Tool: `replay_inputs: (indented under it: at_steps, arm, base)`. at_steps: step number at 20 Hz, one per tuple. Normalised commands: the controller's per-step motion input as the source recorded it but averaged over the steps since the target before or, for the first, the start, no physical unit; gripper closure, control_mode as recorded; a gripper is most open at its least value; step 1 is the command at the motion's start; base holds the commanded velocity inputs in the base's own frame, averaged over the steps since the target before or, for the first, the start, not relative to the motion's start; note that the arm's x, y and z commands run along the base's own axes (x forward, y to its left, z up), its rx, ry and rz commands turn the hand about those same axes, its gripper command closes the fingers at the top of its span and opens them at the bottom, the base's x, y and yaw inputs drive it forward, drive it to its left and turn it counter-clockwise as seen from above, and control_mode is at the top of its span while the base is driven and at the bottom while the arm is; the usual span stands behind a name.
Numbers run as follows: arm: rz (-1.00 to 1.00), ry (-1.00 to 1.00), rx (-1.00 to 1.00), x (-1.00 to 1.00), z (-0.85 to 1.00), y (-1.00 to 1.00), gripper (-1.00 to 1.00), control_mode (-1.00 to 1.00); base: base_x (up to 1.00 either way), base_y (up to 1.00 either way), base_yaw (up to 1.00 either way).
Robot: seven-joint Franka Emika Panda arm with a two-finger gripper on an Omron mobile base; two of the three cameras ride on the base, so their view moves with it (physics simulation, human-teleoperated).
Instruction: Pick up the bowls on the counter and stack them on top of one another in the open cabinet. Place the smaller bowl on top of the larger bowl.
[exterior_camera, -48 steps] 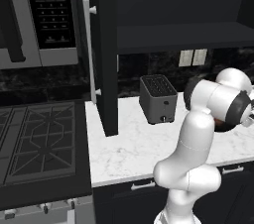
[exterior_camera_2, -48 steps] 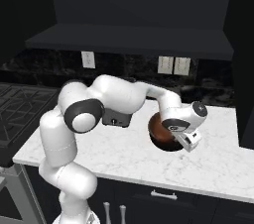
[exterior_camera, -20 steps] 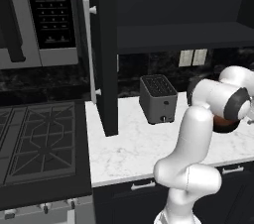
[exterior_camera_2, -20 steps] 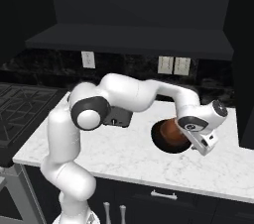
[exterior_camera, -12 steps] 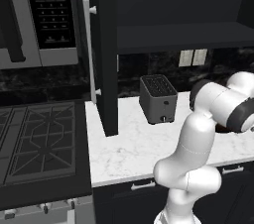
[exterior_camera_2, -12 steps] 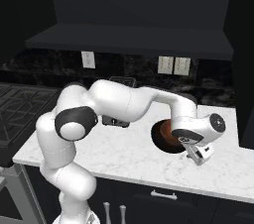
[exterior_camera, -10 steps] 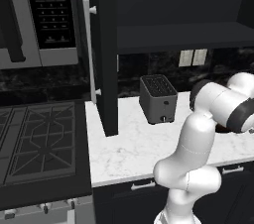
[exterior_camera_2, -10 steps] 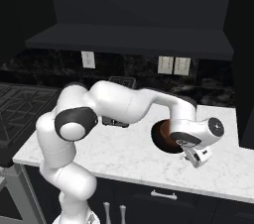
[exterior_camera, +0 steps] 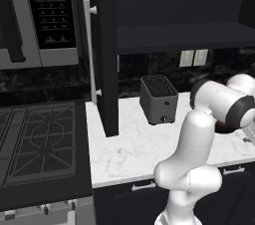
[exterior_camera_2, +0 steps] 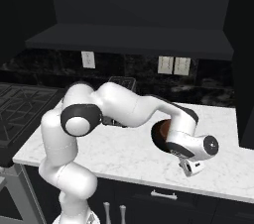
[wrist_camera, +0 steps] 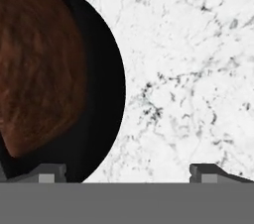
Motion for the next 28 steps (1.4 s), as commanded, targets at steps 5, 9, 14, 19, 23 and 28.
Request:
replay_inputs:
  at_steps: [5,9,14,19,23,28]
  arm:
    - [-0.16,0.00,0.07,0.40,-0.04,0.00,-1.00,-1.00]
    - [-0.15,0.00,0.02,0.34,-0.32,0.01,-1.00,-1.00]
    - [-0.12,0.00,0.00,0.04,-0.44,0.06,-1.00,-1.00]
    - [-0.08,0.00,0.00,0.00,-0.20,0.18,1.00,-1.00]
    - [-0.02,0.01,0.00,-0.03,-0.28,0.28,1.00,-1.00]
    - [0.00,-0.03,0.00,-0.41,0.10,0.09,1.00,-1.00]
  base:
    - [0.00,0.00,0.00]
    - [0.00,0.00,0.00]
    - [0.00,0.00,0.00]
    - [0.00,0.00,0.00]
    - [0.00,0.00,0.00]
    - [0.00,0.00,0.00]
